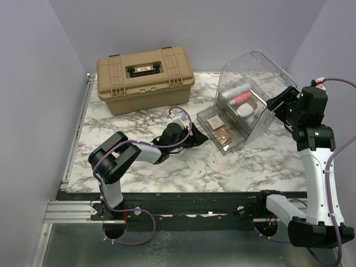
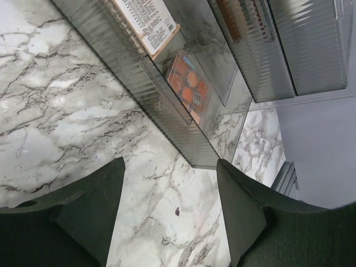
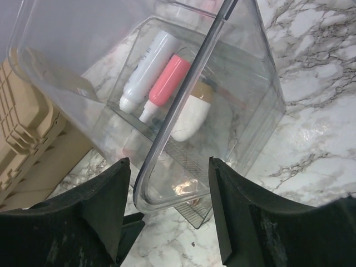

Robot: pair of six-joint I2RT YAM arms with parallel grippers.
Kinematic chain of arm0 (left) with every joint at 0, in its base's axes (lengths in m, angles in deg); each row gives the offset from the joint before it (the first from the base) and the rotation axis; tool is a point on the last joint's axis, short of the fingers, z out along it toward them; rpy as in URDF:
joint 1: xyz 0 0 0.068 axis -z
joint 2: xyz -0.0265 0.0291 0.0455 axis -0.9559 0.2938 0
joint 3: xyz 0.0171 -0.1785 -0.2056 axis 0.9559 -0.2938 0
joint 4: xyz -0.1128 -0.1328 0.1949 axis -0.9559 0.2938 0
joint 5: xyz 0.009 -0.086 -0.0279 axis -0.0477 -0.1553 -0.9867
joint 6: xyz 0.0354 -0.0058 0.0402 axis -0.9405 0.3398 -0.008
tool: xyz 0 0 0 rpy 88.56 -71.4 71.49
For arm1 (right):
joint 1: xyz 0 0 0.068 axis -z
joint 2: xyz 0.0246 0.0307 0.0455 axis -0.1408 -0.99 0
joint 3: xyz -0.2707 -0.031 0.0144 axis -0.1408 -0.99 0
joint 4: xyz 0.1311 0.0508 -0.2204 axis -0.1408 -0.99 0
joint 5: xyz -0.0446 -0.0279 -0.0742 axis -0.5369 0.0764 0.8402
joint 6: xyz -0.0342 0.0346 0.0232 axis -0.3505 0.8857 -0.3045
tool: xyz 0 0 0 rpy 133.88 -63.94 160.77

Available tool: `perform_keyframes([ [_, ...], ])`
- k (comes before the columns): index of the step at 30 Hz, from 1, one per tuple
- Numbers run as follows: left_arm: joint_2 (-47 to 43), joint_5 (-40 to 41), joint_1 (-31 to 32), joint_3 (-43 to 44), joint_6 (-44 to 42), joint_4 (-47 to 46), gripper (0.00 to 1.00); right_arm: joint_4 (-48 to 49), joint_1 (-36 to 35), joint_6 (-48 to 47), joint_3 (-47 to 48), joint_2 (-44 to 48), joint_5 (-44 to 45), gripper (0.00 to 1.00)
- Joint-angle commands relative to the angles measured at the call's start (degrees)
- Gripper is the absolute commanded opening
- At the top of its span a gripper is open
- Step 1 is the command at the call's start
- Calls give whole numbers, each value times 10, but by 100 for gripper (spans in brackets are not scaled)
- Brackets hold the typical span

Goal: Organize the makeup
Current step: Close the drawer in the storage box.

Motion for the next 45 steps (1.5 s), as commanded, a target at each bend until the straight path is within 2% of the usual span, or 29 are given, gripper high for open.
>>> perform_keyframes([
  [1, 23, -8, 4, 31, -14, -7, 69, 15, -1, 5, -17, 13, 2, 62],
  [9, 75, -19, 4, 58, -2, -39, 55, 20, -1, -10, -29, 22, -53, 62],
  [17, 121, -34, -2, 89, 9, -69, 38, 9, -1, -13, -28, 27, -46, 63],
  [26, 153, -50, -4, 118, 36, -103, 34, 10, -1, -12, -22, 29, -50, 64],
  [38, 192, -67, -6, 138, 65, -131, 14, 10, -1, -12, -22, 29, -63, 63],
  [45, 225, -82, -5, 190, 72, -132, 10, 12, -1, -12, -20, 28, -79, 63],
])
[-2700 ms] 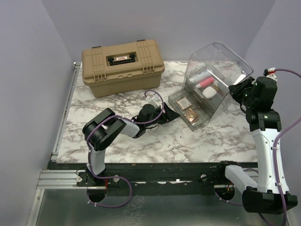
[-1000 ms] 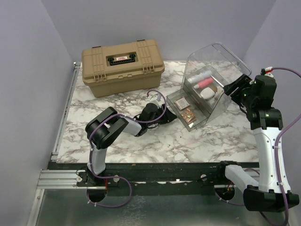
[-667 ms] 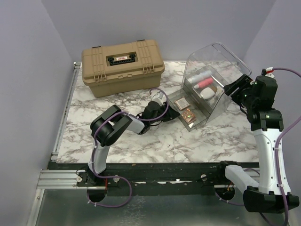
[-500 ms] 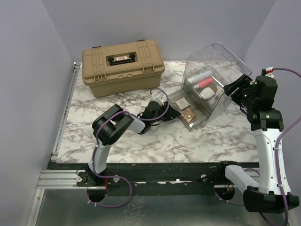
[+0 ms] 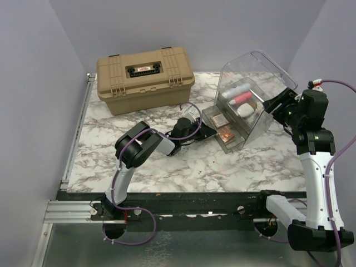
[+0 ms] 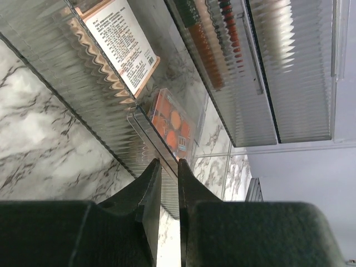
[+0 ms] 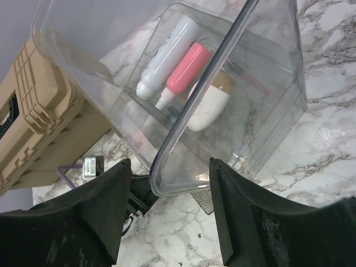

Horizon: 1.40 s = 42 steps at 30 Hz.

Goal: Organize the makeup
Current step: Close the drawer in the storage box.

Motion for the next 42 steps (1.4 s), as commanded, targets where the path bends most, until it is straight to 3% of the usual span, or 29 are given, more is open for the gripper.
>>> perform_keyframes([
  [1, 35, -25, 3, 45, -4, -13, 9, -1, -1, -9, 4, 4, -23, 64],
  [26, 166, -56, 28, 205, 21, -13, 7, 7, -2, -33, -3, 15, -36, 68],
  [42, 203, -55, 34, 247, 33, -13, 10, 8, -1, -30, -3, 15, -47, 68],
])
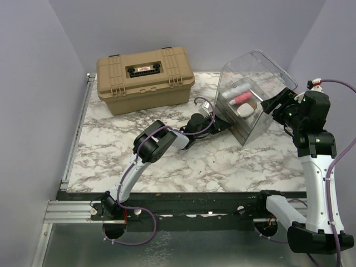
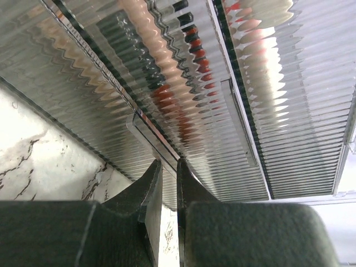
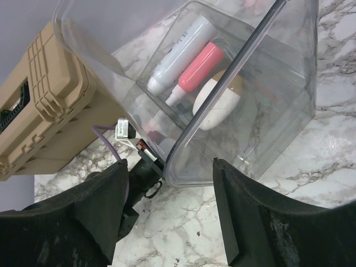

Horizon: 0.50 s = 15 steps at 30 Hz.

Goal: Organize the makeup
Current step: Close the drawer in the storage box.

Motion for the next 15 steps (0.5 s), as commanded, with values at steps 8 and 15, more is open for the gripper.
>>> perform_keyframes([
  [8, 47, -28, 18, 30, -3, 9, 16, -4, -1, -12, -2, 6, -16, 68],
  [15, 34, -15, 23, 1, 1, -13, 32, -9, -1, -13, -3, 8, -10, 68],
])
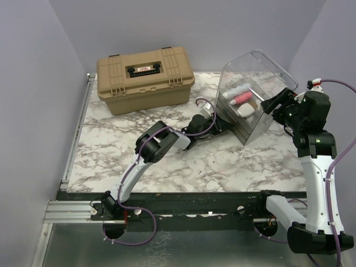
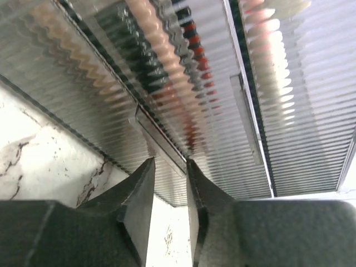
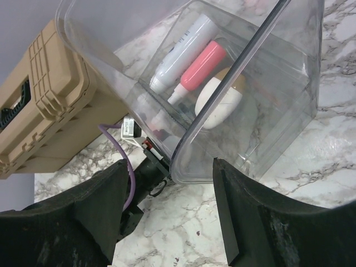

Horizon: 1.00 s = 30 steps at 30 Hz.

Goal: Organize the makeup
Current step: Close the drawer in the storage box.

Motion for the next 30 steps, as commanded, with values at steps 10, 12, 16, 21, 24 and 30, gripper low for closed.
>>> perform_keyframes([
  [10, -71, 25, 16, -105, -48, -2, 37, -8, -1, -9, -6, 5, -11, 68],
  [12, -66, 21, 15, -100, -48, -2, 36, -8, -1, -9, -6, 6, -11, 68],
  [16, -36, 16, 14, -68, -34, 8, 33, -10, -1, -10, -4, 8, -9, 68],
  [21, -4, 23, 14, -21, -20, 26, 33, -13, -1, -10, -3, 12, -8, 68],
  [24, 19, 22, 16, 21, -13, 41, 33, -10, -1, -7, -7, 14, -16, 68],
  [30, 33, 24, 20, 35, -7, 50, 33, -11, -1, -7, -6, 16, -17, 68],
])
